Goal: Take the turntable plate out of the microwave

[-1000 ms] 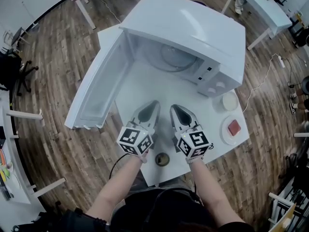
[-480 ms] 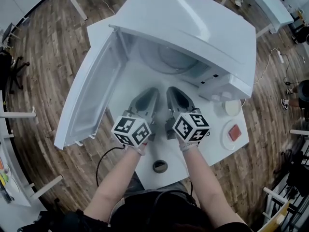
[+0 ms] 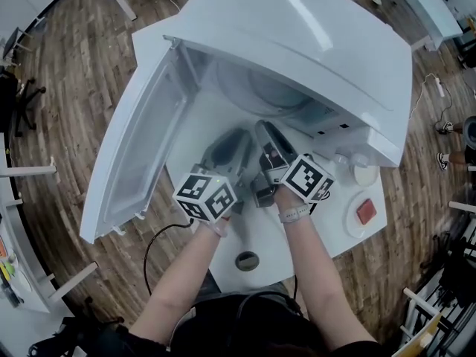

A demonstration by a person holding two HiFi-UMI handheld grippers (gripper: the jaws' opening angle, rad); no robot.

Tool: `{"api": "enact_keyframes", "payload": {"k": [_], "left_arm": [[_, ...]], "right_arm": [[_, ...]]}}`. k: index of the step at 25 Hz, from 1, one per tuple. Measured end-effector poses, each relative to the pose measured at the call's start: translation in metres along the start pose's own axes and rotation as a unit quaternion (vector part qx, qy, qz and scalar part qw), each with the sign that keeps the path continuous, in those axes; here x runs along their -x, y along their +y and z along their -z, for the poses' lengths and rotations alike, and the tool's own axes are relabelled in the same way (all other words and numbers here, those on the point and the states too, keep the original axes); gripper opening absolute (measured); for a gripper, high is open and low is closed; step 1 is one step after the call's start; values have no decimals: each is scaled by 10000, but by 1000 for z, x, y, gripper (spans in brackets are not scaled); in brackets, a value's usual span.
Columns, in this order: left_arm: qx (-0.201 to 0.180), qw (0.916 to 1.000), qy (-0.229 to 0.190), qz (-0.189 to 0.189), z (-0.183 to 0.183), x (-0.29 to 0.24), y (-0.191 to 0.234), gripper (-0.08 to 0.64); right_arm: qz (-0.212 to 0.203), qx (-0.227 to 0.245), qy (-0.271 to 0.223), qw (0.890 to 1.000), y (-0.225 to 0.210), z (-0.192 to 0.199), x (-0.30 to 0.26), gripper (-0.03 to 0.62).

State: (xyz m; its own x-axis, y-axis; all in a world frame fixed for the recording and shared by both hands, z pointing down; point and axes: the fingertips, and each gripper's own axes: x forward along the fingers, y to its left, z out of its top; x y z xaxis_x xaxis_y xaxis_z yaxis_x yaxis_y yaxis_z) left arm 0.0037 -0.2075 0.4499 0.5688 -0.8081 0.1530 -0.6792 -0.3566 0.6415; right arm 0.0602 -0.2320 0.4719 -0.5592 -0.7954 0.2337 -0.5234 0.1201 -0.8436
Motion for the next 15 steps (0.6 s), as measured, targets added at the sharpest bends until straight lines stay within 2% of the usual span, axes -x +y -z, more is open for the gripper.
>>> {"api": "enact_keyframes", "payload": {"k": [4,8,12,15], "left_arm": [[446,9990,73,-34,0,-6,2,95],[574,9981,197,-128,3,-10,5,115],[1275,9917,131,-73,0,-13,10,117],[1368,9903,205,-112,0,-16,15,118]], "right_arm": [[40,-834,-250,9962,-10,-15,-7,144],[120,-1188,-441,9919,-17,-20,-12,144],[165,-1556,-590,9859,-23,-21,-13,115],[117,-2034,-625,9770,-24,-21,-14,104]]}}
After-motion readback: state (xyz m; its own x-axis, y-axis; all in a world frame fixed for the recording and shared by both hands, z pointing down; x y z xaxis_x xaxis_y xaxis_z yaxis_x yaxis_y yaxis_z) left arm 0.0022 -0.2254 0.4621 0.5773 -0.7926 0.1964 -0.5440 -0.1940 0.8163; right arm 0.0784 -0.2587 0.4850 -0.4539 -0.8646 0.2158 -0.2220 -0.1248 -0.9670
